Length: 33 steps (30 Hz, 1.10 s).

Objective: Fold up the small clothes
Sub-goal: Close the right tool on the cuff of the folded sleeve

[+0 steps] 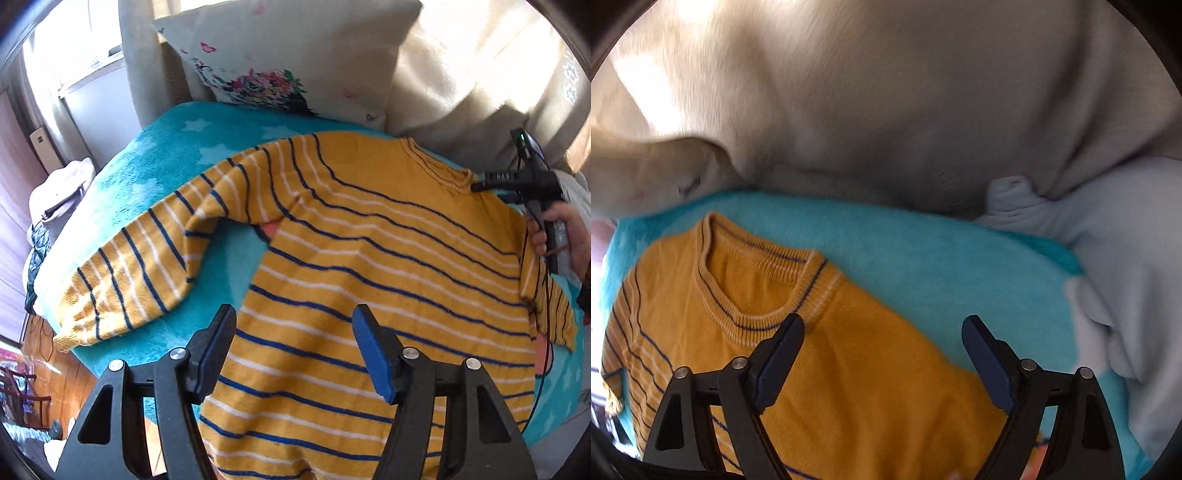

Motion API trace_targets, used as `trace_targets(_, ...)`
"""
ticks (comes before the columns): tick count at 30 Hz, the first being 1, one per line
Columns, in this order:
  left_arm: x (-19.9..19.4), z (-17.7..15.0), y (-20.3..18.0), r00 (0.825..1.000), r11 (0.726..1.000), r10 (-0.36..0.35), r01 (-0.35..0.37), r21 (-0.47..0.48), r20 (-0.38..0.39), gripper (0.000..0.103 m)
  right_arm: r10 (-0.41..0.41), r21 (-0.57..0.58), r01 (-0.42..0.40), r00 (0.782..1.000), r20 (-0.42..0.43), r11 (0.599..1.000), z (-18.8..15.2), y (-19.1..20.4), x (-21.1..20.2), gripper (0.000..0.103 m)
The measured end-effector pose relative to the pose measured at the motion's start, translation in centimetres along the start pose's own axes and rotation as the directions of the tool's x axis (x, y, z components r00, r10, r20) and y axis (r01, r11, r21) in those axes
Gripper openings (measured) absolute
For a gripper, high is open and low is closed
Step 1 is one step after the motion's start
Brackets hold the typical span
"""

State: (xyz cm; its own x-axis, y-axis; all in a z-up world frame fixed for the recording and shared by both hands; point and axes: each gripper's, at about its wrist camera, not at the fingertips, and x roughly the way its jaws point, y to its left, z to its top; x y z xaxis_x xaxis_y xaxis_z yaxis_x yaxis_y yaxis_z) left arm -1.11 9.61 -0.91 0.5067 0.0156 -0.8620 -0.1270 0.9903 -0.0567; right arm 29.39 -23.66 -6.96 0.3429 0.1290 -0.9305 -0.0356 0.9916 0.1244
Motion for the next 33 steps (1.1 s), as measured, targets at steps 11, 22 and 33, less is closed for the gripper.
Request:
trace_targets(11, 0.5, 2.3, 2.6, 0.998, 0.997, 0.054, -0.053, -0.050, 0.021, 0.065, -0.197, 0.064, 0.190, 0.971, 0.135, 0.980, 3.3, -0.5, -3.5, 0.000)
trace_targets(22, 0.7, 2.3, 3.4, 0.999, 0.998, 0.037, -0.035, -0.050, 0.022, 0.065, -0.085, 0.158, 0.051, 0.972, 0.218, 0.986, -0.9, -2.9, -9.5, 0.056)
trace_targets(33, -1.4, 0.5, -0.6, 0.998, 0.998, -0.010, 0.014, -0.053, 0.065, 0.065, -0.197, 0.416, 0.129, 0.973, 0.125, 0.900, -23.4, -12.5, -16.3, 0.063)
